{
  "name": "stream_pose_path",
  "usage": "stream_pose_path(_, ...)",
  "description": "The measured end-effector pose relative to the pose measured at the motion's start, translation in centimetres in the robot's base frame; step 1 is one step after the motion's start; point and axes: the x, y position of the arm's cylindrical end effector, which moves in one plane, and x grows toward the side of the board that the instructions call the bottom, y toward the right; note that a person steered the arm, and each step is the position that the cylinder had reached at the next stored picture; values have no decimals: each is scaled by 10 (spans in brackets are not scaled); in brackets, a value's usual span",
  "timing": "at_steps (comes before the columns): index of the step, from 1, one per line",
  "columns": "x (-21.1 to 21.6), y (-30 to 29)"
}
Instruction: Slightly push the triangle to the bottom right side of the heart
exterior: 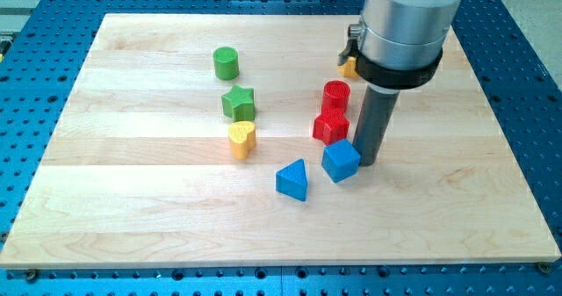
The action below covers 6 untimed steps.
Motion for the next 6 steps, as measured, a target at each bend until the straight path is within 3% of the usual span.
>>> stream_pose_path(2, 52, -7)
stream_pose_path(4, 56, -83)
stream_pose_path(6, 67, -92)
